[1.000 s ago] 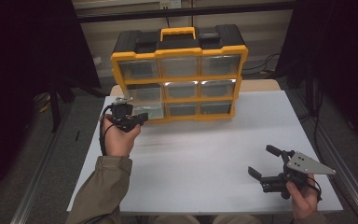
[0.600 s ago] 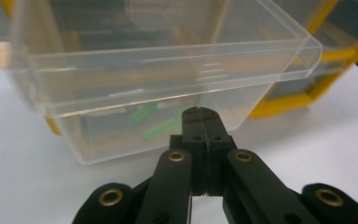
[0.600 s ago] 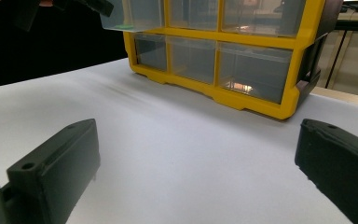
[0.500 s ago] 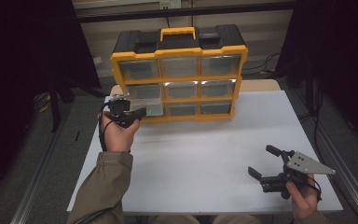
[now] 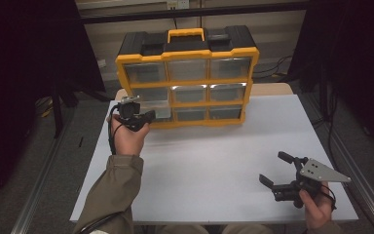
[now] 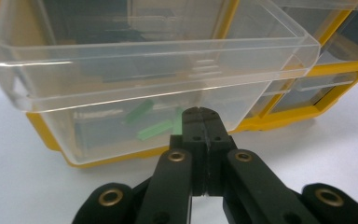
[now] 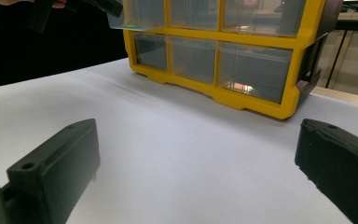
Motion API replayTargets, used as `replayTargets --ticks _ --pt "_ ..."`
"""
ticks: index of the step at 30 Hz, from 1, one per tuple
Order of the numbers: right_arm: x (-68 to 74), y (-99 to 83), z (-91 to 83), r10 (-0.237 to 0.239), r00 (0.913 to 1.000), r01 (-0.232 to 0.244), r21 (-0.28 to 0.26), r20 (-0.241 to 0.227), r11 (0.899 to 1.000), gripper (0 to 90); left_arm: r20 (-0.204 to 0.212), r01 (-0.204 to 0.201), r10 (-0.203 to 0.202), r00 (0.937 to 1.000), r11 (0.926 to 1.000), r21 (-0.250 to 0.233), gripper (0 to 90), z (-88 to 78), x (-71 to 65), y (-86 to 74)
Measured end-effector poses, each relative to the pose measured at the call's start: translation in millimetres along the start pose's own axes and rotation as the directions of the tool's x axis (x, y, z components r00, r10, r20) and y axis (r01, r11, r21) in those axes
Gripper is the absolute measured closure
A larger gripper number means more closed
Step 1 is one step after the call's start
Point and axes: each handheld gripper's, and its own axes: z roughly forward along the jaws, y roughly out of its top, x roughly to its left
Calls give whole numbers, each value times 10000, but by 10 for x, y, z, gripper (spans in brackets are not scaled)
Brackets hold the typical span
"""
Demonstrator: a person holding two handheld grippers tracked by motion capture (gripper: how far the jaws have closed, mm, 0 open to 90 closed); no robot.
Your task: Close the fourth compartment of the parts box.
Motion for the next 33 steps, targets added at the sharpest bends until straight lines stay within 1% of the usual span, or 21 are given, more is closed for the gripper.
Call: replayTargets --ticks 7,9,14,20,24,26,27,31,33 --pt "-1 -1 0 -7 10000 7 4 -1 10000 0 -124 81 -82 9999 9999 -87 900 52 -2 32" --pt "-1 0 -1 -14 10000 14 2 3 10000 0 -172 46 -47 9998 10000 -83 900 63 -6 49" --pt "-3 -1 -3 -10 10000 10 14 -11 10000 0 -194 132 -136 9997 9997 -200 900 95 -15 65" --pt "1 2 -4 -14 10000 14 25 1 10000 0 -350 124 -134 9993 9996 -261 900 133 -17 86" --pt "-1 -1 -1 -5 10000 5 8 -14 10000 0 -349 116 -128 9993 9993 -348 900 154 -11 94" --pt "1 1 -2 -25 10000 25 25 -2 10000 0 -361 175 -190 9992 9989 -430 900 169 -13 100" --pt "2 1 -2 -32 10000 32 31 5 10000 0 -326 165 -178 9993 9991 -387 900 172 -8 104" --pt "-1 2 -8 -26 10000 26 37 12 10000 0 -401 169 -187 9990 9988 -462 900 185 -11 112" --pt "1 1 -5 -15 10000 15 20 -6 10000 0 -373 249 -269 9989 9982 -552 900 196 -9 112"
